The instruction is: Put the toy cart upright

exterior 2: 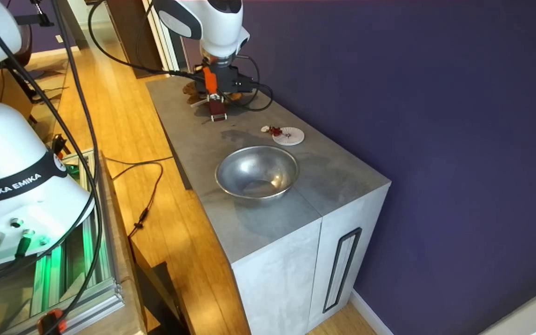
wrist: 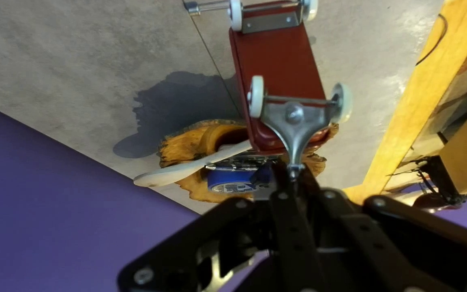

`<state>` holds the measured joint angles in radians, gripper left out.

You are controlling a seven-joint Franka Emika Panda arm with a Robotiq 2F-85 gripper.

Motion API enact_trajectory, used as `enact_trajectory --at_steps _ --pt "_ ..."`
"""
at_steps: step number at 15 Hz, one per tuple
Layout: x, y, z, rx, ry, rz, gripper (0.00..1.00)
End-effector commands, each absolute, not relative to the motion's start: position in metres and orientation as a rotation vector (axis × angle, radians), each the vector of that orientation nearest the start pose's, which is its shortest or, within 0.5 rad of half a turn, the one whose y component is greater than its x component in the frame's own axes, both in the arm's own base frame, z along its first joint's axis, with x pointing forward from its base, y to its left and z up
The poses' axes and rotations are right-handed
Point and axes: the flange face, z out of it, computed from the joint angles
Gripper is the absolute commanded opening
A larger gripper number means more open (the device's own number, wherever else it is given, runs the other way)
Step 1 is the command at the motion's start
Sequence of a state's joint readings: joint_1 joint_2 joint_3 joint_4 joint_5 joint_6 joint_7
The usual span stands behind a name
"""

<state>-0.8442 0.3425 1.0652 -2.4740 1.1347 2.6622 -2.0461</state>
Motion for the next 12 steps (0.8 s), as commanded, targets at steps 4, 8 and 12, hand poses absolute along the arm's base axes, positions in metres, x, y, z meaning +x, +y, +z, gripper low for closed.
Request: enact_trajectory --at_steps 4,8,12 --pt "0.47 0.075 0.208 -1.949 -1.268 -0.869 0.02" --pt "0.469 0.045 0.191 -1.824 -1.181 -0.972 0.02" --pt "0.453 0.027 0.174 -1.754 -1.178 -0.968 0.02"
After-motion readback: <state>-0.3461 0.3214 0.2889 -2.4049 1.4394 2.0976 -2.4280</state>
